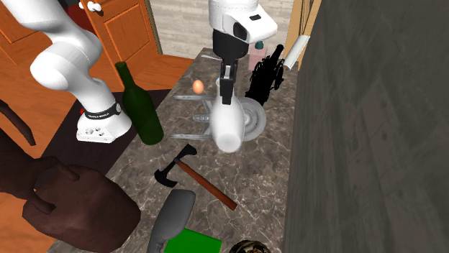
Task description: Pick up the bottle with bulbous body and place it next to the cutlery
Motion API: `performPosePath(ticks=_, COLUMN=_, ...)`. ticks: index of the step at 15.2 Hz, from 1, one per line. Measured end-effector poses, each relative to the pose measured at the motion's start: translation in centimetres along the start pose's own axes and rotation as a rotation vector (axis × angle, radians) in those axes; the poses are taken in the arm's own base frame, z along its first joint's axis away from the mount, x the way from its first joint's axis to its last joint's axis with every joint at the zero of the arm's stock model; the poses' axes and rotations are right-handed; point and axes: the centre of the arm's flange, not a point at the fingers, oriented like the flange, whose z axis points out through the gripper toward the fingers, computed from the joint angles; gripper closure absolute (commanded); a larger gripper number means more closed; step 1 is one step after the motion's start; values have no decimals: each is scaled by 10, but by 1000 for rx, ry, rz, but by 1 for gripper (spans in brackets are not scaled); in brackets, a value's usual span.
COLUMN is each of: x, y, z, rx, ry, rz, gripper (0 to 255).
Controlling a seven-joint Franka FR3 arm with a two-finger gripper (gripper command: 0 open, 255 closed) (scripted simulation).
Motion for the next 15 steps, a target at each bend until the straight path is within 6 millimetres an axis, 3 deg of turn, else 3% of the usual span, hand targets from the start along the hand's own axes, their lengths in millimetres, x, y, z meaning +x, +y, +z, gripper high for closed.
performPosePath(ticks=15, x=-4, y=-1, z=-79, rx=0, ry=0, rz=0, gripper=255)
